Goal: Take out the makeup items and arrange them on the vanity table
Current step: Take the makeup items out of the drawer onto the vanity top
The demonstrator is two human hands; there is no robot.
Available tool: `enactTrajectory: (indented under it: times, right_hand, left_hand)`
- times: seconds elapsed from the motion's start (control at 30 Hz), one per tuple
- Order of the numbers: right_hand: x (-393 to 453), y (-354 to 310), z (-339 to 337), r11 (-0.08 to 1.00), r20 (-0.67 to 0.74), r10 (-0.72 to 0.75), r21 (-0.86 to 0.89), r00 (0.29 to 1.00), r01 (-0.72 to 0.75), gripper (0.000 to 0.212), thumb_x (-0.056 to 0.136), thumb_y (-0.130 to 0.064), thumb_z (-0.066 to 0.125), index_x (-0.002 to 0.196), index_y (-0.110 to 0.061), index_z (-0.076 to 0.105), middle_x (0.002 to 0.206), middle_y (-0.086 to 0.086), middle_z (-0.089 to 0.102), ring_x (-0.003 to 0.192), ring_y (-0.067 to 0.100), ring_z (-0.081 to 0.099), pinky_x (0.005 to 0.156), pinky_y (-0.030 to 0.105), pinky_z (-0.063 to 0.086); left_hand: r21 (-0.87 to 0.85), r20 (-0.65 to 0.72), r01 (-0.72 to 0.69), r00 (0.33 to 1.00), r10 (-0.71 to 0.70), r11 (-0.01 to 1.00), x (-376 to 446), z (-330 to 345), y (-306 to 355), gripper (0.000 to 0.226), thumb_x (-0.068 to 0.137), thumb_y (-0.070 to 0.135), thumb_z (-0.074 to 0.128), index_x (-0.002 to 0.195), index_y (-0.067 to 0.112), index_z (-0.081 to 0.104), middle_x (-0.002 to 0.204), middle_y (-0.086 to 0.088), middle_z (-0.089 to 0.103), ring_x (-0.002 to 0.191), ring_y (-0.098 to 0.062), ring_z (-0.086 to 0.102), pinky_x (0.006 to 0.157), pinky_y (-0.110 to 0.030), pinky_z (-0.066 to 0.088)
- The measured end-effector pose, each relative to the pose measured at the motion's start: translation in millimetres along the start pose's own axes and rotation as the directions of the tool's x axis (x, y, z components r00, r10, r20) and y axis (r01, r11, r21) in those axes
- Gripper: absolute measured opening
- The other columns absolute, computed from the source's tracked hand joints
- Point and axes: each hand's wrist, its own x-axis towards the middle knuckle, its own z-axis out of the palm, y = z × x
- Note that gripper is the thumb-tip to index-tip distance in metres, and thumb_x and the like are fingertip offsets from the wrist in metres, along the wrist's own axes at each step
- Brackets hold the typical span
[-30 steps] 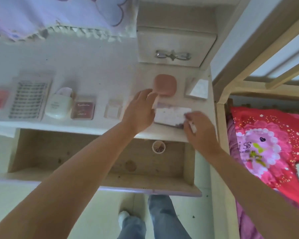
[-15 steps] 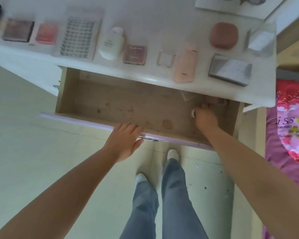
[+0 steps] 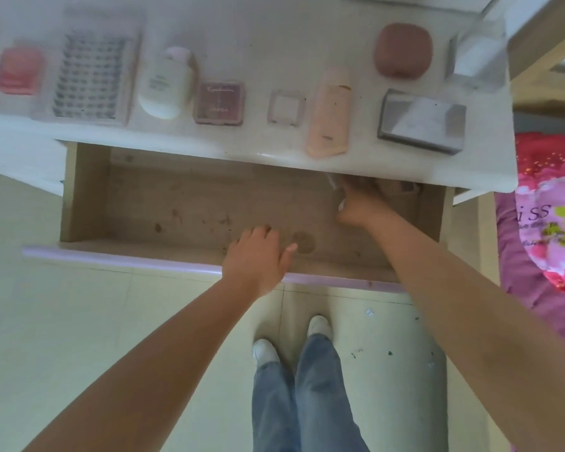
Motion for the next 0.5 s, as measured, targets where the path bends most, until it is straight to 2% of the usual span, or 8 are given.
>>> enactTrajectory:
  times: [0.07, 0.13, 0.2, 0.27, 0.33, 0.4, 0.5]
  right_hand:
    - [0.8, -8.8, 4.1, 0.999, 0.056, -0.045, 0.026, 0.997, 0.043, 0.076, 0.079, -0.018, 0.052, 0.144, -0.027, 0.013, 0.148, 0.013, 0.021, 0.12, 0.036, 0.041, 0.09, 0.033, 0.043]
    - [-15.7, -17.0, 17.6, 0.991, 0.178, -0.125, 0.069, 0.976, 0.114, 0.075, 0.079, -0.025, 0.056, 0.143, -0.029, 0.017, 0.155, 0.005, -0.003, 0.127, 0.032, 0.038, 0.096, 0.031, 0.041]
    - [-34.4, -22.0, 30.6, 0.972, 0.241, -0.215, 0.151, 0.947, 0.182, 0.074, 0.077, -0.026, 0.061, 0.141, -0.026, 0.026, 0.155, -0.002, -0.008, 0.13, 0.025, 0.036, 0.097, 0.025, 0.036]
    - [-43.3, -19.6, 34.2, 0.962, 0.207, -0.229, 0.194, 0.951, 0.189, 0.071, 0.075, -0.022, 0.063, 0.139, -0.022, 0.033, 0.155, 0.002, 0.007, 0.129, 0.024, 0.037, 0.096, 0.022, 0.034]
    - [-43.7, -14.4, 28.5, 0.964, 0.135, -0.182, 0.221, 0.974, 0.15, 0.063, 0.074, -0.022, 0.065, 0.133, -0.016, 0.043, 0.145, 0.012, 0.032, 0.125, 0.027, 0.041, 0.095, 0.025, 0.035]
    - [-41.4, -7.3, 21.7, 0.978, 0.081, -0.127, 0.174, 0.988, 0.112, 0.055, 0.075, -0.022, 0.065, 0.126, -0.011, 0.049, 0.128, 0.017, 0.048, 0.114, 0.031, 0.047, 0.089, 0.027, 0.038]
    - [-45.1, 2.5, 21.0, 0.988, 0.088, -0.055, 0.15, 0.995, 0.042, 0.054, 0.076, -0.02, 0.064, 0.125, -0.006, 0.047, 0.122, 0.018, 0.053, 0.111, 0.033, 0.049, 0.088, 0.03, 0.039]
  left_hand:
    - [-0.056, -0.02, 0.051, 0.998, -0.052, 0.997, 4.5, 0.9, -1.6, 0.046, 0.094, 0.043, 0.03, 0.125, 0.011, 0.044, 0.129, -0.008, 0.047, 0.118, -0.026, 0.042, 0.09, -0.039, 0.04]
    - [-0.097, -0.006, 0.111, 0.994, -0.112, 0.989, 7.5, -0.5, -0.4, 0.046, 0.093, 0.04, 0.036, 0.127, 0.01, 0.042, 0.131, -0.01, 0.045, 0.119, -0.027, 0.042, 0.09, -0.039, 0.04]
    - [-0.121, 0.026, 0.161, 0.987, -0.159, 0.979, 11.4, -1.3, -0.3, 0.047, 0.09, 0.036, 0.044, 0.129, 0.009, 0.04, 0.132, -0.011, 0.043, 0.12, -0.029, 0.041, 0.092, -0.039, 0.039]
    - [-0.119, 0.07, 0.204, 0.978, -0.197, 0.972, 19.1, -3.9, -1.6, 0.052, 0.087, 0.032, 0.051, 0.13, 0.007, 0.038, 0.132, -0.015, 0.042, 0.121, -0.032, 0.04, 0.093, -0.04, 0.038]
    - [-0.065, 0.09, 0.196, 0.978, -0.19, 0.978, 28.9, -5.3, -2.2, 0.054, 0.085, 0.029, 0.056, 0.129, 0.005, 0.036, 0.13, -0.017, 0.041, 0.121, -0.034, 0.039, 0.093, -0.041, 0.039]
    - [-0.01, 0.08, 0.109, 0.991, -0.107, 0.994, 40.2, -3.6, 1.7, 0.051, 0.085, 0.02, 0.056, 0.129, 0.008, 0.035, 0.133, -0.015, 0.038, 0.122, -0.034, 0.036, 0.092, -0.041, 0.039]
    - [0.147, 0.124, -0.124, 0.987, 0.106, 0.981, 56.8, 5.8, 11.8, 0.059, 0.085, 0.005, 0.049, 0.138, 0.017, 0.026, 0.146, -0.009, 0.022, 0.134, -0.03, 0.02, 0.101, -0.042, 0.033]
